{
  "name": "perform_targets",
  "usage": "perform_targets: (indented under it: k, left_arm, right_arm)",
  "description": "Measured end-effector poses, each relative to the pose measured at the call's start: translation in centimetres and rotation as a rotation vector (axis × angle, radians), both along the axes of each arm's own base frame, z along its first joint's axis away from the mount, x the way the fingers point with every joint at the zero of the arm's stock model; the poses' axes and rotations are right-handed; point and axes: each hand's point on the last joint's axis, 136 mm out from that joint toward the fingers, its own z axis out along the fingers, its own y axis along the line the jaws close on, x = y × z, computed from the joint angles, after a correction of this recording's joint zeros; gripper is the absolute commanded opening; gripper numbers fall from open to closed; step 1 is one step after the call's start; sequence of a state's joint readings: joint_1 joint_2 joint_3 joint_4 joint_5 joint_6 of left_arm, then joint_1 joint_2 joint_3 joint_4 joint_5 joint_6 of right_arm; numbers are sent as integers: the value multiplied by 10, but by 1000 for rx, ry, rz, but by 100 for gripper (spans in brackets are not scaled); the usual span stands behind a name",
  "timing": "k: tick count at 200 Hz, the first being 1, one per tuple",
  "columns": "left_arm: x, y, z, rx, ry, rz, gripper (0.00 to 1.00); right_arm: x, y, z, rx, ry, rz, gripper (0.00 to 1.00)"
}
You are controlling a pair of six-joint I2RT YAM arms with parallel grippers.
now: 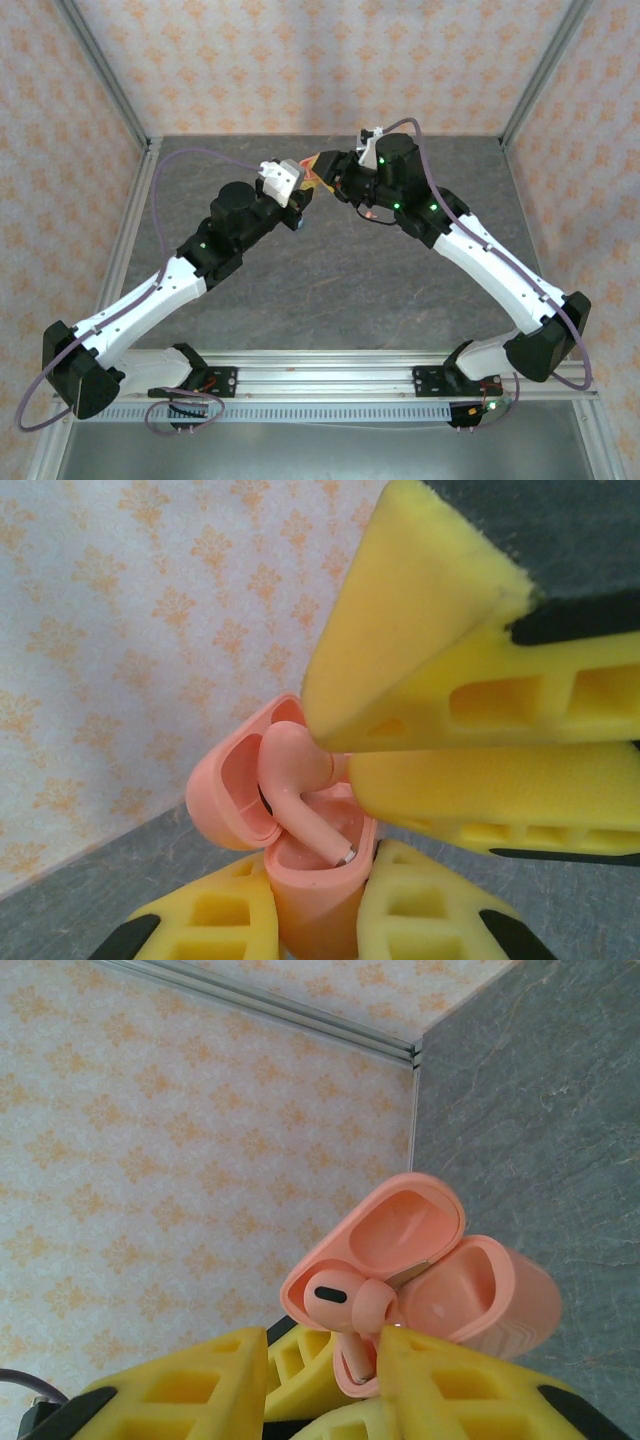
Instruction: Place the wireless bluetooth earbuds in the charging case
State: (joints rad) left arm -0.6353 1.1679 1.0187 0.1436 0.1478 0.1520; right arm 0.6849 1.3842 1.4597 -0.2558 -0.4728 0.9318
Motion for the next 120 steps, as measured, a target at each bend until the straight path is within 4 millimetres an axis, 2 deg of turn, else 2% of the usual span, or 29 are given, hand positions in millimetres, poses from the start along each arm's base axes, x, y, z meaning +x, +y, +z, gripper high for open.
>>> perform_targets:
  k: [120]
  left_arm:
    - [-2,2,0,-3,-3,0,0]
  right_arm:
    - [-3,-1,0,-36,-16,18,35]
